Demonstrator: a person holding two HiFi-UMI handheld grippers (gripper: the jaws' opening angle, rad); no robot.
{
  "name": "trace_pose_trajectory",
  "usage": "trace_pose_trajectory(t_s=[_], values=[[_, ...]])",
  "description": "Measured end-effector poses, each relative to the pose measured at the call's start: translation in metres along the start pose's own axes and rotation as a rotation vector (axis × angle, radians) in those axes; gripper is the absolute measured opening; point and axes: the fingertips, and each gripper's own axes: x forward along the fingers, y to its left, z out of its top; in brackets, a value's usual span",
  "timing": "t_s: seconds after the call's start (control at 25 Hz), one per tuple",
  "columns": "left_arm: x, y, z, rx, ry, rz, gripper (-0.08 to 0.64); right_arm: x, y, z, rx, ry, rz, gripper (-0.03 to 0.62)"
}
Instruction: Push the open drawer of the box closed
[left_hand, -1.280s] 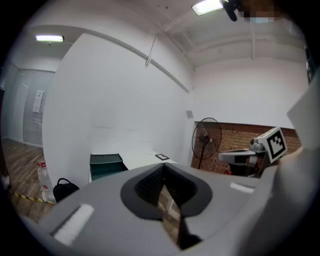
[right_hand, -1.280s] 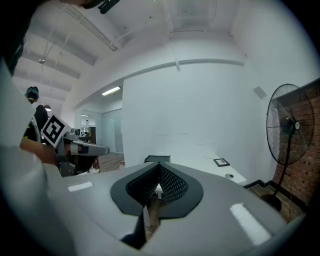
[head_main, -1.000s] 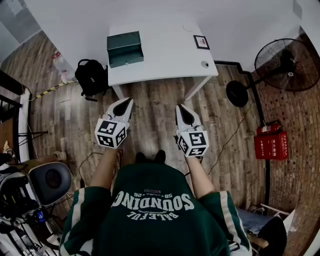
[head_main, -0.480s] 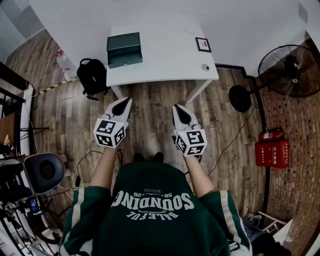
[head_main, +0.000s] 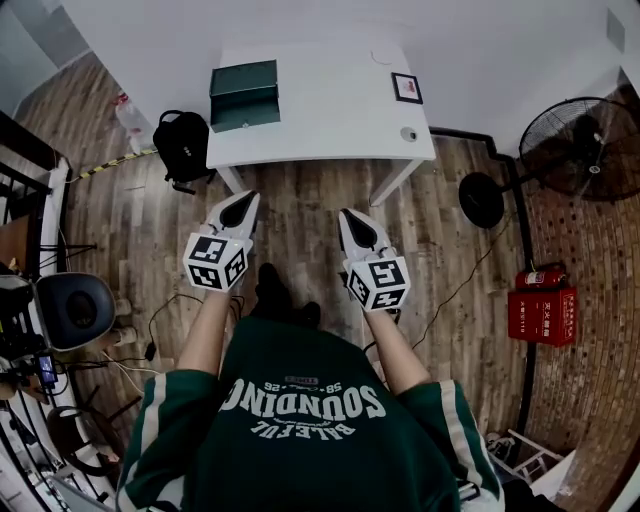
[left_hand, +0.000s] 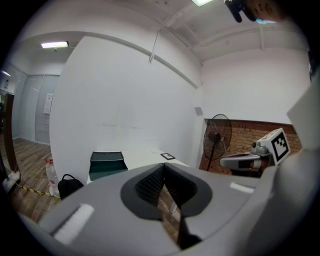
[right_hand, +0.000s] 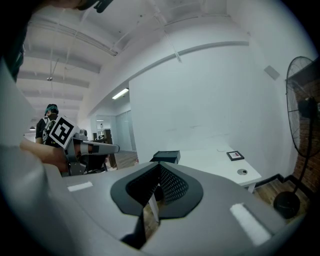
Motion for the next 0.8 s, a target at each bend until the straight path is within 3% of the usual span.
trace_pose_trajectory(t_s=[0.44,0.8], values=[[0.049,0.025,0.007,-0.007,0.011,-0.004,0.052,0.046,-0.028,0.002,0.012,0.016,0.013,0.002],[0.115,0.083,0.019,-0.023,0.021,-0.019,0.052,0.129,-0.056,0.014,0.008,0.03,0.002,0.002]])
